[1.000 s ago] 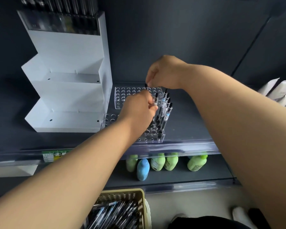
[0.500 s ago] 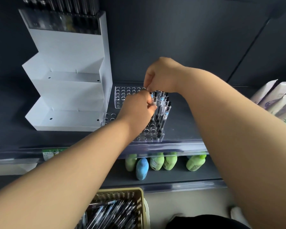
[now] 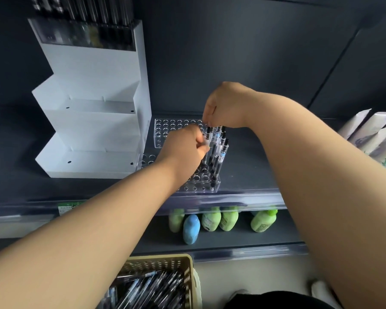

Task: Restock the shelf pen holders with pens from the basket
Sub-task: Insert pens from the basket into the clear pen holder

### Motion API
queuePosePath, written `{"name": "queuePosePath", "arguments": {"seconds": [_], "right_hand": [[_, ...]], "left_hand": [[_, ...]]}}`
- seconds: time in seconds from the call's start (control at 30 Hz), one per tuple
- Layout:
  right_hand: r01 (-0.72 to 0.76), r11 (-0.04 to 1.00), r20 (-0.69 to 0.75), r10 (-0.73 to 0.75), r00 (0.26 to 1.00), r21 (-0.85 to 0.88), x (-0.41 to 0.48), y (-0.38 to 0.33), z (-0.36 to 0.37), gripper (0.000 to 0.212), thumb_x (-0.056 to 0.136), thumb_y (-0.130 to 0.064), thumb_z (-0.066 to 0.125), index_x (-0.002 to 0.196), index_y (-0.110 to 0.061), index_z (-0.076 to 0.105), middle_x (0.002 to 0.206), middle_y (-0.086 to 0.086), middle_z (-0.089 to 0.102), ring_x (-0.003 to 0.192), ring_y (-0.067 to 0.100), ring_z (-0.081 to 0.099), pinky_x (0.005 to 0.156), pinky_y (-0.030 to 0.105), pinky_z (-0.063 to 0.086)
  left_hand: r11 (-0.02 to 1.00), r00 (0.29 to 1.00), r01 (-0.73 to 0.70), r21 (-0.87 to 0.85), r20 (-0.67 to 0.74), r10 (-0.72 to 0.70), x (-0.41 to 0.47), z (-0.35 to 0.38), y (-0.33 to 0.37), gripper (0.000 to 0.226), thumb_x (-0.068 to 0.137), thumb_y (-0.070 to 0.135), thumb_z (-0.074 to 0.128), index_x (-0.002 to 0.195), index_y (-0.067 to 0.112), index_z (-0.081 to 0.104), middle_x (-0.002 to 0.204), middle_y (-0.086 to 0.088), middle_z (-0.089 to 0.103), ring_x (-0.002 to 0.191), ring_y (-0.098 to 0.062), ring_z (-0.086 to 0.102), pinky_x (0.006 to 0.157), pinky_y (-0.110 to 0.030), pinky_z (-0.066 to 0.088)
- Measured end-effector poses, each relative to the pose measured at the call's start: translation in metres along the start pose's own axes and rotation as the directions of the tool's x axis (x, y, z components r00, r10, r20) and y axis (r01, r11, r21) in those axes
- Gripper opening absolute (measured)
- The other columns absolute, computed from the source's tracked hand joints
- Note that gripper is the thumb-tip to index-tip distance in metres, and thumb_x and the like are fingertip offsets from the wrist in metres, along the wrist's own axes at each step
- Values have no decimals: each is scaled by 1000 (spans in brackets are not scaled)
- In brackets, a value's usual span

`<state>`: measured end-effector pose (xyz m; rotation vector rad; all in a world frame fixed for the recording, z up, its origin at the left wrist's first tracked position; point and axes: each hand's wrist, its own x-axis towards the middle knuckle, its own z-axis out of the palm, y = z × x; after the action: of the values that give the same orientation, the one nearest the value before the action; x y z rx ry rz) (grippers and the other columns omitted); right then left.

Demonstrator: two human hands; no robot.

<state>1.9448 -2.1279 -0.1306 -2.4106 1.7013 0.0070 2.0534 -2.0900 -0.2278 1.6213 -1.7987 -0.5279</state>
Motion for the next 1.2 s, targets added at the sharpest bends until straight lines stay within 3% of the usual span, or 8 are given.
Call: {"name": "queuePosePath", "arguments": {"seconds": [0.13, 0.27, 0.47, 0.77, 0.87, 0.97, 1.07, 1.2], "right_hand": [[-5, 995, 25, 7, 1000, -101, -8, -2, -4, 27, 90, -14, 52, 111, -11, 68, 118, 5, 65, 112, 24, 58, 92, 34, 50], [-32, 999, -69, 35, 997, 35, -10, 1, -8, 29, 88, -8, 47, 108, -6, 67, 119, 10, 64, 116, 28, 55, 93, 40, 51], [49, 987, -312, 1, 950, 153, -25, -2, -3, 29, 89, -11, 50, 104, -27, 70, 108, -6, 67, 109, 18, 57, 101, 35, 42], [310, 934, -623, -137, 770, 178, -93, -48, 87, 26, 79, -11, 57, 101, -14, 71, 92, 3, 71, 96, 31, 57, 80, 42, 45], [276, 906, -481, -95, 871, 321, -118, -65, 148, 26, 80, -8, 58, 103, -12, 71, 98, 6, 71, 98, 31, 57, 85, 43, 48], [35, 897, -108, 14, 994, 442, -143, -79, 209, 28, 86, -9, 56, 110, -16, 67, 108, 6, 67, 106, 26, 56, 93, 33, 45], [-131, 937, 282, 37, 959, 324, -152, -86, 253, 20, 88, -14, 51, 102, -22, 64, 101, 7, 62, 103, 28, 58, 80, 28, 47], [-184, 978, 484, 115, 867, 98, -160, -91, 280, 31, 88, -13, 52, 116, -21, 61, 119, 3, 60, 111, 25, 56, 89, 26, 45]], "left_hand": [[1000, 1000, 5, -23, 12, -5, 0, 0, 1, 13, 86, 25, 65, 91, 13, 63, 88, 2, 66, 82, -12, 61, 75, -24, 47], [1000, 1000, 3, -31, 29, -2, -1, 0, 2, 13, 85, 24, 67, 91, 13, 63, 87, 4, 65, 81, -11, 61, 71, -17, 44], [999, 997, 46, 18, 60, -47, -7, -10, 0, 20, 84, 21, 69, 100, 13, 61, 95, 0, 65, 87, -16, 61, 82, -26, 48], [937, 998, -24, 349, 65, 2, -103, -63, -49, 26, 88, 14, 57, 114, 18, 61, 109, -2, 63, 97, -23, 59, 85, -31, 47], [902, 990, 10, 431, 124, -71, -153, -69, -79, 29, 89, 18, 58, 118, 19, 60, 113, 1, 61, 106, -23, 57, 90, -36, 47], [902, 959, 163, 399, 148, -240, -204, -62, -121, 28, 86, 12, 61, 113, 17, 65, 111, 1, 64, 102, -20, 60, 91, -32, 47], [845, 880, 365, 390, 152, -450, -238, -49, -163, 22, 85, 9, 61, 103, 17, 70, 102, -3, 68, 92, -21, 63, 86, -30, 51], [811, 838, 411, 416, 177, -516, -247, -25, -178, 15, 89, 24, 57, 91, 37, 64, 96, 10, 68, 89, -18, 62, 84, -31, 51]]}}
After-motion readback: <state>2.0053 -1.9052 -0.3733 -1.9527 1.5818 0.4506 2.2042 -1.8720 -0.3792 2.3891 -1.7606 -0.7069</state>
